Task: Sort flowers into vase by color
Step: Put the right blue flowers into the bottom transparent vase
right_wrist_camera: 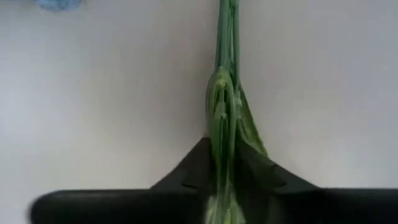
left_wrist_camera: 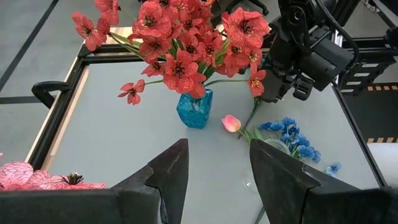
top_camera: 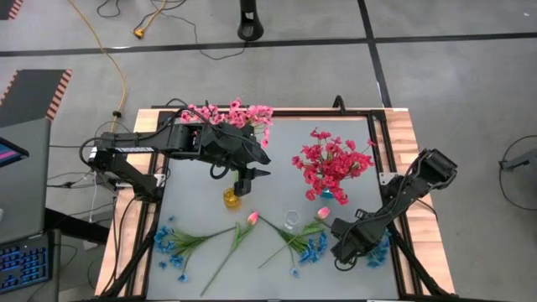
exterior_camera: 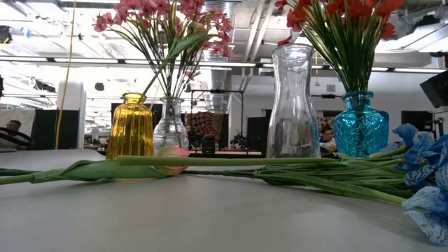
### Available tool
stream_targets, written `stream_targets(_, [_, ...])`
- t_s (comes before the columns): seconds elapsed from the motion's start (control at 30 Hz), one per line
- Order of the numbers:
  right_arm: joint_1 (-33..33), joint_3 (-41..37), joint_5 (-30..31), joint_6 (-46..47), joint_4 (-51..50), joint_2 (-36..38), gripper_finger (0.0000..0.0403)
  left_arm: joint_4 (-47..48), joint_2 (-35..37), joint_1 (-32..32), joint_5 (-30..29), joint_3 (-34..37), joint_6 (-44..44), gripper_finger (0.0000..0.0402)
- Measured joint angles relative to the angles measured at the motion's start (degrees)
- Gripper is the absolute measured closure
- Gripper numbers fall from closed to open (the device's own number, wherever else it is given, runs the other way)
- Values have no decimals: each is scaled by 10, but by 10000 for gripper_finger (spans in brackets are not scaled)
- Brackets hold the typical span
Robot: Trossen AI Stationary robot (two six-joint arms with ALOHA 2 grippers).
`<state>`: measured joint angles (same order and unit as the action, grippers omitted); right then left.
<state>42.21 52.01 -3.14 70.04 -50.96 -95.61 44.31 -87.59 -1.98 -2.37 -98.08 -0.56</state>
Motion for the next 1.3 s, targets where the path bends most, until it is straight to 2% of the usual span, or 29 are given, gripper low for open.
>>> stream_targets(0.13, [0, -1, -15, 0, 4, 15, 368, 0, 0, 0, 0, 0, 0, 242])
stream_targets(0.33, [0, -1, -77, 0, 9, 48, 367, 0, 0, 0, 0, 0, 6, 242])
stream_targets(0.5, [0, -1, -137, 0, 33, 89, 349, 0, 0, 0, 6, 0, 7, 242])
stream_targets(0.7, [-15, 0, -196, 33, 78, 147, 360, 0, 0, 0, 6, 0, 12, 242])
stream_targets(1.0, [-65, 0, -205, 123, 171, 235, 360, -1, 0, -26, 7, 0, 38, 242])
stream_targets(1.3, [-114, 0, -205, 177, 288, 277, 359, -20, -9, -83, 6, 0, 69, 242])
